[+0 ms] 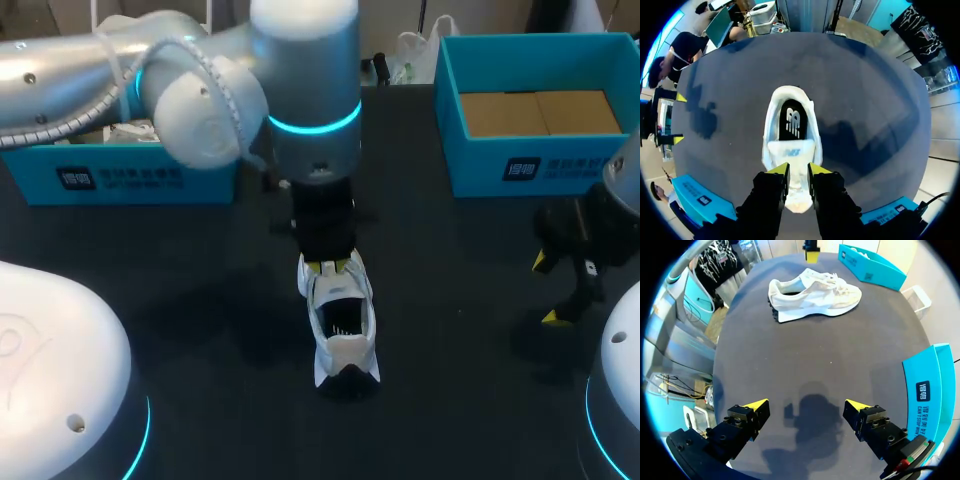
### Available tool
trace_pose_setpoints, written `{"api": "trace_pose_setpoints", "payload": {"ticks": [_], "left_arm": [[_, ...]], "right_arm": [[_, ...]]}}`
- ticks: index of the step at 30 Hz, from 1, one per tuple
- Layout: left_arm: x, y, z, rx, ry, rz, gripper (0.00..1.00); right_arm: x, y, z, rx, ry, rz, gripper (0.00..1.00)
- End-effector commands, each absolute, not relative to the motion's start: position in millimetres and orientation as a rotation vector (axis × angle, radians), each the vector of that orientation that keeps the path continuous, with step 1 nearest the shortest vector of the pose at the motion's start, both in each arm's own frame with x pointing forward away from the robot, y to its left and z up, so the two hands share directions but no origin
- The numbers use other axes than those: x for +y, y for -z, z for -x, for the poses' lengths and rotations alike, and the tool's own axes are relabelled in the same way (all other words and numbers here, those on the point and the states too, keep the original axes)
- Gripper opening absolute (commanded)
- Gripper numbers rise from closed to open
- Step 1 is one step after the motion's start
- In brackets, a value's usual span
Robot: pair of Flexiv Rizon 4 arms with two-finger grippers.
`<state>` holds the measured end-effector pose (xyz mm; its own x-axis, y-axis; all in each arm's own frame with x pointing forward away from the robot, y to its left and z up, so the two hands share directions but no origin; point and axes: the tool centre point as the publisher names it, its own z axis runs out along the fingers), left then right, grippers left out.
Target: Take the shoe out of the shoebox, open the shoe tongue, remove and reinsert the insole, then place the shoe into the shoebox
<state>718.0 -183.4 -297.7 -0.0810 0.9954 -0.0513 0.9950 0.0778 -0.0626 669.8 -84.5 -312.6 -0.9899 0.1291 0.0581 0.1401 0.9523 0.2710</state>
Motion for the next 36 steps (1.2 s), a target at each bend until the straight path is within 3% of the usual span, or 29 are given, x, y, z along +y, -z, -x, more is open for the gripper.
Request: {"api": "trace_pose_setpoints", "payload": {"ticks": [1,14,20,28,29,30,32,36], "left_arm": [[-199.4,326.7,-716.4,-2.287,-0.128,2.114,0.30],[-196.9,326.7,-713.3,-2.303,-0.168,2.091,0.29],[-204.2,355.6,-715.4,-2.279,-0.191,2.018,0.30],[-188.1,311.6,-714.1,-2.440,-0.184,1.932,0.31],[-187.2,306.5,-714.1,-2.493,-0.202,1.842,0.44],[-186.5,301.9,-714.8,-2.519,-0.243,1.745,0.49],[-184.5,294.8,-715.4,-2.598,-0.280,1.608,1.00],[-182.1,289.9,-714.2,-2.610,-0.287,1.599,1.00]], "right_arm": [[-83.8,312.9,-668.7,-3.068,0.424,0.214,1.00],[-83.8,312.9,-668.7,-3.068,0.424,0.214,1.00],[-83.8,312.9,-668.7,-3.068,0.424,0.214,1.00],[-83.8,312.9,-668.7,-3.068,0.424,0.214,1.00],[-83.8,312.9,-668.7,-3.068,0.424,0.214,1.00],[-83.8,312.9,-668.7,-3.068,0.424,0.214,1.00],[-83.8,312.9,-668.7,-3.068,0.424,0.214,1.00],[-83.8,312.9,-668.7,-3.068,0.424,0.214,1.00]]}}
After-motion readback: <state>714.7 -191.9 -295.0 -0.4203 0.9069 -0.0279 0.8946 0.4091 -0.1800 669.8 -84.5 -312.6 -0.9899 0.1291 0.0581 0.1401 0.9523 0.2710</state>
